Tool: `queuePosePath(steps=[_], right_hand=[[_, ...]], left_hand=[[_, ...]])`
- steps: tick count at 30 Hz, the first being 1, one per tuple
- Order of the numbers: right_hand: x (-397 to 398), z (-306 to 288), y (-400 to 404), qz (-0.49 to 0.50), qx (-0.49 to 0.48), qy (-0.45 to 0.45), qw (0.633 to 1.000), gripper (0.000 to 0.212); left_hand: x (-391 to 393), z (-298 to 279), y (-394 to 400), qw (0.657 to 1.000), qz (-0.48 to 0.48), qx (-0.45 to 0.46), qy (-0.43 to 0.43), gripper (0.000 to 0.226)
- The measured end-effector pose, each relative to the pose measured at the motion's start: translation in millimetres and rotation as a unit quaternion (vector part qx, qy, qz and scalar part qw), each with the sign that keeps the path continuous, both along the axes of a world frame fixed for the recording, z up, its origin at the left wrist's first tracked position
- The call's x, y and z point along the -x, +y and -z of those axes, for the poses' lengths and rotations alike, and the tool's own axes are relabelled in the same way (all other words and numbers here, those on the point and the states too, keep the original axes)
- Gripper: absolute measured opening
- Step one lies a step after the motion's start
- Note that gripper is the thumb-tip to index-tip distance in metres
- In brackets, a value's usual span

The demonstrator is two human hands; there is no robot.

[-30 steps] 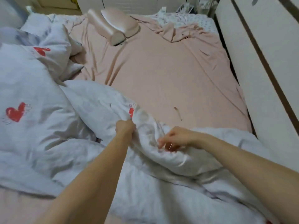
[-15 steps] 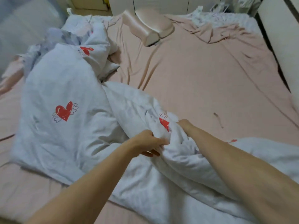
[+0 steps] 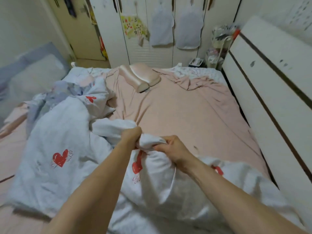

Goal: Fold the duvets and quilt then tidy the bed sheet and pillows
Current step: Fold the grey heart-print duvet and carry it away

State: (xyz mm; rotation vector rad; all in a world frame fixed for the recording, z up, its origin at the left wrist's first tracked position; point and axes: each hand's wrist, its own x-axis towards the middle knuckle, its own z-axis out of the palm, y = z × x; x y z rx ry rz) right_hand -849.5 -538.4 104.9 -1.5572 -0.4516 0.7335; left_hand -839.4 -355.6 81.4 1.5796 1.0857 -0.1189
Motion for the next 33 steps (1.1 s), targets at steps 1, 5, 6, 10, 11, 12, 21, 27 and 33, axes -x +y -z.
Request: queuePosePath(steps=[1, 5, 6, 10, 11, 12, 21, 27, 33], right_hand=[[1, -3, -6, -0.059, 0.029, 0.016, 0.998, 0.02], [-40, -41, -35, -0.176, 0.122, 0.119, 0.969, 0.027], [-55, -47, -34, -0.142, 0.141, 0.135, 0.97, 0.038], [-82, -47, 8, -0.073, 0.211, 0.148, 0.963, 0.079], [-79, -45, 23, -0.089, 0.21, 0.172, 0.958, 0.088], [-74, -41, 36, -0.111, 0.208, 0.194, 0.952, 0.093], [-7, -12, 73, 0.017, 0.184, 0.047, 0.982, 0.022], [15, -29, 71, -0.037, 0.151, -0.051, 0.986, 0.013], [4, -12, 67, -0.045, 0.196, -0.129, 0.971, 0.008]], left_hand=[[4, 0, 1, 0.999, -0.003, -0.031, -0.01, 0.034], [19, -42, -22, 0.99, -0.018, -0.059, -0.129, 0.03], [24, -56, -31, 0.986, 0.001, -0.073, -0.151, 0.033], [76, -92, -53, 0.965, 0.146, -0.1, -0.194, 0.021], [90, -94, -54, 0.956, 0.198, -0.115, -0.182, 0.02], [105, -93, -56, 0.947, 0.24, -0.127, -0.173, 0.021], [147, -81, -20, 0.929, 0.368, 0.004, 0.028, 0.037], [118, -81, 16, 0.998, 0.061, -0.029, -0.011, 0.056], [109, -47, -9, 0.999, 0.029, 0.036, -0.01, 0.062]])
